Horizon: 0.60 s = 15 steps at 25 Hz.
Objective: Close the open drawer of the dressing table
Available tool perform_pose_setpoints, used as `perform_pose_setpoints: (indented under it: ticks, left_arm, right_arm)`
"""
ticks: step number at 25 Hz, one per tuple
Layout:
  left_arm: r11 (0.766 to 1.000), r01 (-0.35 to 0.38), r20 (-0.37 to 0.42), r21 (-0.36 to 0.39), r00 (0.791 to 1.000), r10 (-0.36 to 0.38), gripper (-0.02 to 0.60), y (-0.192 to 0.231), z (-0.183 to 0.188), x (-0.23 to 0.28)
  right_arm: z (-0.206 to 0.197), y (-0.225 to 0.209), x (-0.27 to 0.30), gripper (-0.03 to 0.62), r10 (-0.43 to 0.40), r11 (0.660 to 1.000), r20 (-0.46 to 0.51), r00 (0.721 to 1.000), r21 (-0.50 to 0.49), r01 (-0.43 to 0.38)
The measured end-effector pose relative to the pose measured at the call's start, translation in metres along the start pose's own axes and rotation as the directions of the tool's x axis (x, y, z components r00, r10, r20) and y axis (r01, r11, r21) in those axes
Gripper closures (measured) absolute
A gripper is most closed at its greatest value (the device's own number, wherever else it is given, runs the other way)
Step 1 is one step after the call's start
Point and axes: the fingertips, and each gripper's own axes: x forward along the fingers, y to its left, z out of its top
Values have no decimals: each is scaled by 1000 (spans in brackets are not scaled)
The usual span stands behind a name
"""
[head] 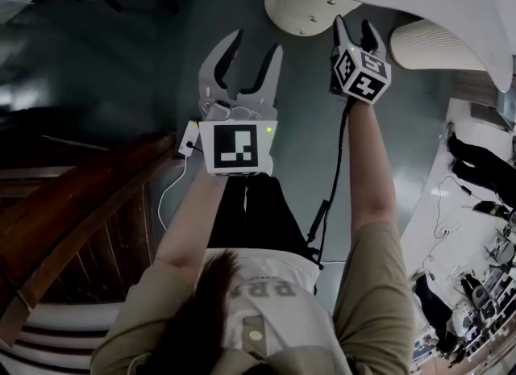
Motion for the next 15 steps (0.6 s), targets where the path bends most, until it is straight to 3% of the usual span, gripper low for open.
perform_pose_setpoints:
  ticks: [5,9,15]
  left_arm:
    - [999,-19,43,28,999,18,364,3,58,-8]
    - [999,-35,72,4,997,34,364,5,98,-11]
    - [1000,-5,101,-16,995,7,364,-4,150,-8]
  right_arm:
    - [44,0,-62,324,-1,1000,31,1000,-2,1]
    - [83,10,-107,324,10,1000,75,997,20,-12]
    - [165,7,-171,326,7,995,237,971,95,-31]
